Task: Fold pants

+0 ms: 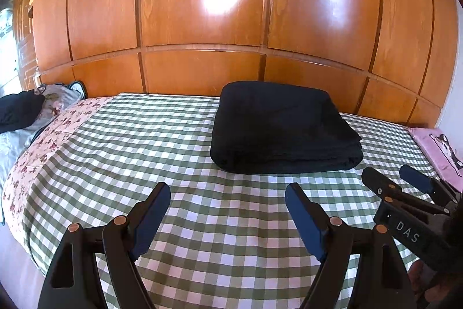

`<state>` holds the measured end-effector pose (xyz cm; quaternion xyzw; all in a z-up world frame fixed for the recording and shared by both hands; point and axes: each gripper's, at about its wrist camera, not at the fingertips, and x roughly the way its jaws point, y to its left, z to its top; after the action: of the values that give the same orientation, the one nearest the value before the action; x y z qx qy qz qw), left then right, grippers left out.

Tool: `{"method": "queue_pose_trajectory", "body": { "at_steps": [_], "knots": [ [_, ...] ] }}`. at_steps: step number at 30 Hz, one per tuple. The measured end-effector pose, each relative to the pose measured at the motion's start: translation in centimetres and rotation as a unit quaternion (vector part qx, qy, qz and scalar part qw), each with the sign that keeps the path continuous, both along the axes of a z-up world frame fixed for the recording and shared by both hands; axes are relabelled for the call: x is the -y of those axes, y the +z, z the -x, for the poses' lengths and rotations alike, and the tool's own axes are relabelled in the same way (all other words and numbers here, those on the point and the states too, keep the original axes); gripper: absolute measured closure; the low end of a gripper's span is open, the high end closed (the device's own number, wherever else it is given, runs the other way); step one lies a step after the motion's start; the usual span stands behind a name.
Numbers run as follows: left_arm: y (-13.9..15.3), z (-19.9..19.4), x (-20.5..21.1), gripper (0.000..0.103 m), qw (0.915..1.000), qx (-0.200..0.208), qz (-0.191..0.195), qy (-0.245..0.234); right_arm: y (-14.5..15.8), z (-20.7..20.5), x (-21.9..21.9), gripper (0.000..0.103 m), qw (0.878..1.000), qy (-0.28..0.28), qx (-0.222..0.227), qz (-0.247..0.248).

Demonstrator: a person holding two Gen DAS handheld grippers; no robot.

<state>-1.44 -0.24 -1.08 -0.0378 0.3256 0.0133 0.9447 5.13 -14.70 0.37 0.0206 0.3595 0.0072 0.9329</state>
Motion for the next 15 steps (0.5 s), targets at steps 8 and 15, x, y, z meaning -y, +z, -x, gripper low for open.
{"method": "queue_pose_trajectory", "body": {
  "at_steps": [8,15],
  "knots": [
    [0.2,0.04,-0.17,0.02,1.0,0.002,0.0,0.0,0.03,0.17,-0.2,0.029,1.0,0.002,0.001,0.004],
    [0.22,0.14,-0.15,0.02,1.0,0.0,-0.007,-0.004,-0.17,0.19,-0.18,0.029,1.0,0.007,-0.002,0.004]
  ]
}}
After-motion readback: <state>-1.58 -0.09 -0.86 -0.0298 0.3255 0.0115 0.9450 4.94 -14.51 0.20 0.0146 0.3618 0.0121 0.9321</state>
